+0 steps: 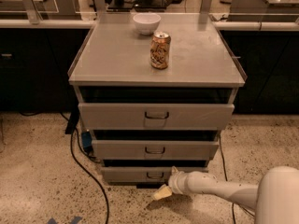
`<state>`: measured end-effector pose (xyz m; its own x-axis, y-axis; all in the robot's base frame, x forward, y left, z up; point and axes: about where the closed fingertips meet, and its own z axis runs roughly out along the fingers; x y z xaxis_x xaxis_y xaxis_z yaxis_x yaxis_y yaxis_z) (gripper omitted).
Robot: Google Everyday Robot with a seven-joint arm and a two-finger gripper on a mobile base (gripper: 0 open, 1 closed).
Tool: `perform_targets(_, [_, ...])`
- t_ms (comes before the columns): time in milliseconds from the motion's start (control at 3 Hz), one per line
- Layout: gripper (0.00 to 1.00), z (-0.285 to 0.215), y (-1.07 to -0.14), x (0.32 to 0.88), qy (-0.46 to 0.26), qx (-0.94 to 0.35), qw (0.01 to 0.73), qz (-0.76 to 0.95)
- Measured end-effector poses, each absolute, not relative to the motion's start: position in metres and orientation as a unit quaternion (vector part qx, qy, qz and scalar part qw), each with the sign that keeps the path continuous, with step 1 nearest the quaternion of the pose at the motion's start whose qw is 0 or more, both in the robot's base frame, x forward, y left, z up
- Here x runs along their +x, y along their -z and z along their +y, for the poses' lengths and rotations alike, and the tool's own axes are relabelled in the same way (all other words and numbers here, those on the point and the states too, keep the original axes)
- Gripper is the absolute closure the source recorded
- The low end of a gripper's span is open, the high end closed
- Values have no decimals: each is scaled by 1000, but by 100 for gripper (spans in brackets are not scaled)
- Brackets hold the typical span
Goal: Open bottom drawer
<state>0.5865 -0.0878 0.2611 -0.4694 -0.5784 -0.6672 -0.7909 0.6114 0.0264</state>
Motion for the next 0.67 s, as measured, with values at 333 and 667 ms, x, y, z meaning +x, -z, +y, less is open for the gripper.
perform_targets(333, [0,-103,-248,624,-153,-406,313,845])
perform_targets(667, [0,-101,-243,625,-159,-404,313,845])
